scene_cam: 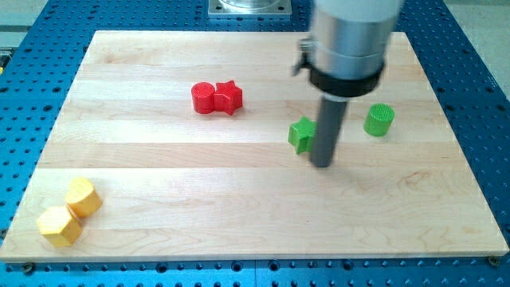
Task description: Move the green star into the green circle
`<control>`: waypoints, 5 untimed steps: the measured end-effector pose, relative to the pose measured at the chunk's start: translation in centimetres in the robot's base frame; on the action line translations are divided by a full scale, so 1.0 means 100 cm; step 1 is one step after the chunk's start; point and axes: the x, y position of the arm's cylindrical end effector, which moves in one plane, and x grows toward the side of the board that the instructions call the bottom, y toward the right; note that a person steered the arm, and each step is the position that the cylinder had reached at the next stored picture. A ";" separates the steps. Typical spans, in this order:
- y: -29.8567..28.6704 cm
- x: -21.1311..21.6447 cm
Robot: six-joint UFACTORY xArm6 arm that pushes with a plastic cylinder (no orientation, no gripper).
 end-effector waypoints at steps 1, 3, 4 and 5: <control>-0.021 0.002; -0.010 -0.018; 0.039 -0.022; 0.020 -0.021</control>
